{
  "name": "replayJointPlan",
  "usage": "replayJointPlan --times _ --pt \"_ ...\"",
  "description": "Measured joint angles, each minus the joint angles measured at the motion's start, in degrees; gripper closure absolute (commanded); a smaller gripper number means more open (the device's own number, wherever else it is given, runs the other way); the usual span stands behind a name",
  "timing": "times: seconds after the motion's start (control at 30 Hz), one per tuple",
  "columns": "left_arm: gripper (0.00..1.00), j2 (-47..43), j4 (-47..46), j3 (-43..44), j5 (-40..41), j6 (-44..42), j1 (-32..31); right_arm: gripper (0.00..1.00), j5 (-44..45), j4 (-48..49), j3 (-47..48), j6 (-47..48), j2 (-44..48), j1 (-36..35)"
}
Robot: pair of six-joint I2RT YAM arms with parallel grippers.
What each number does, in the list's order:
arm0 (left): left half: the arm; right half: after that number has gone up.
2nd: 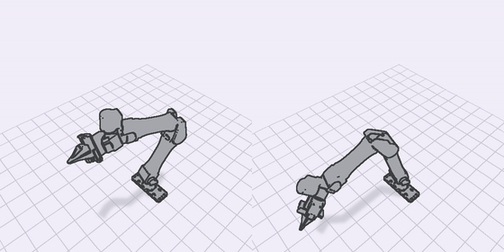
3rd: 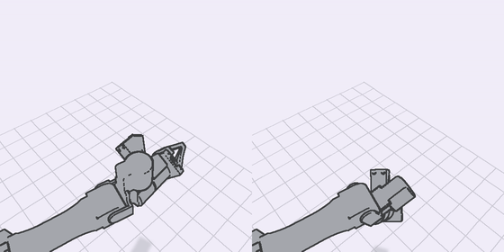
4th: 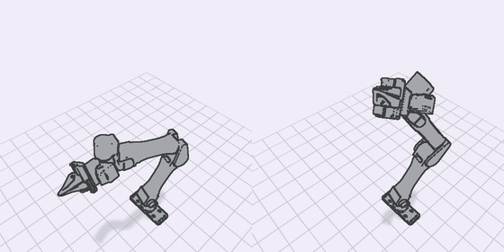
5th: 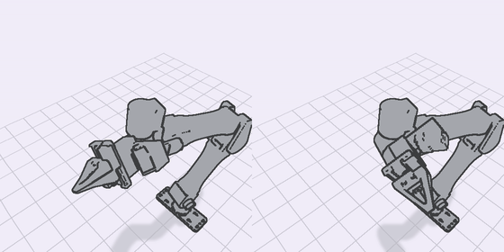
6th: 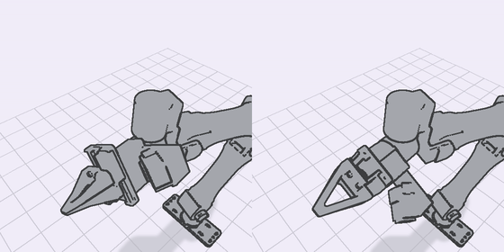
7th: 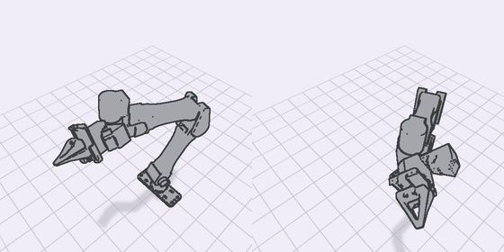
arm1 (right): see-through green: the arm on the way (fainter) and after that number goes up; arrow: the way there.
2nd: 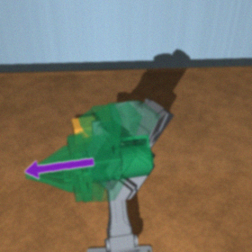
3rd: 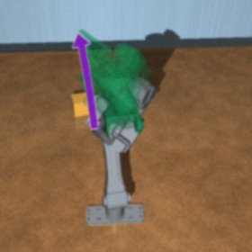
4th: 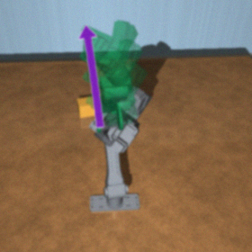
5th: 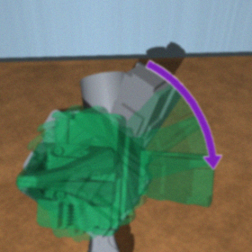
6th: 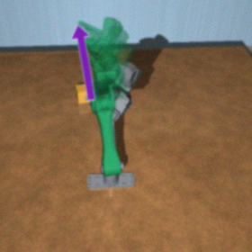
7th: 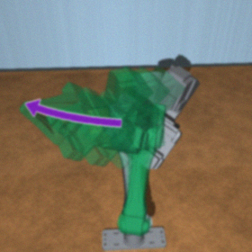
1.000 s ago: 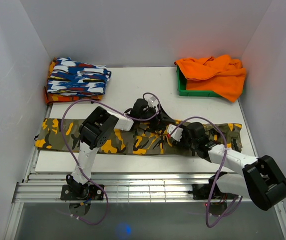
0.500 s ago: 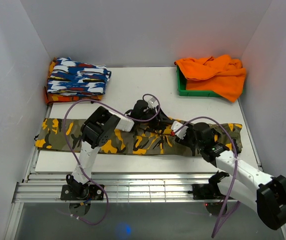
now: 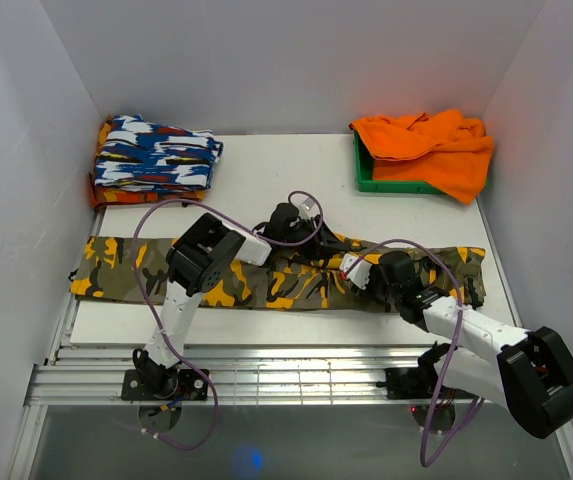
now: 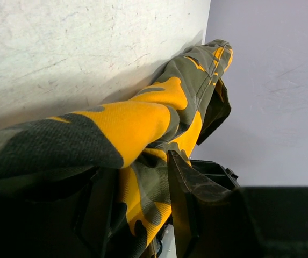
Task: Fold and stack the trousers
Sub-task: Fold the trousers
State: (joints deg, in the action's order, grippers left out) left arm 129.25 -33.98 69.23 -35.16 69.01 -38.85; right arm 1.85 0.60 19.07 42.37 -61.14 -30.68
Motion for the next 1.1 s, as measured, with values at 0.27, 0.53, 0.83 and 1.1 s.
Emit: replayJointPlan --times 0.27,0.53,0.83,1.1 --pt "0.66 1.86 -0.76 1.68 -0.26 1.44 -0.81 0.59 -0.11 4.24 0.02 -1.29 -2.62 0.00" --pt "1.00 3.76 -0.57 4.31 -1.36 2.64 0.09 0.61 0.20 4.28 -0.13 -1.36 -2.58 0.00" --pt "1.00 3.78 -2.49 9.64 -2.40 1.33 4.76 0.62 0.46 4.24 -0.22 -1.33 -2.54 -0.09" --pt "1.00 5.33 -3.48 13.94 -2.80 -0.13 5.75 0.62 0.04 3.96 -0.22 -0.61 -2.51 -0.09"
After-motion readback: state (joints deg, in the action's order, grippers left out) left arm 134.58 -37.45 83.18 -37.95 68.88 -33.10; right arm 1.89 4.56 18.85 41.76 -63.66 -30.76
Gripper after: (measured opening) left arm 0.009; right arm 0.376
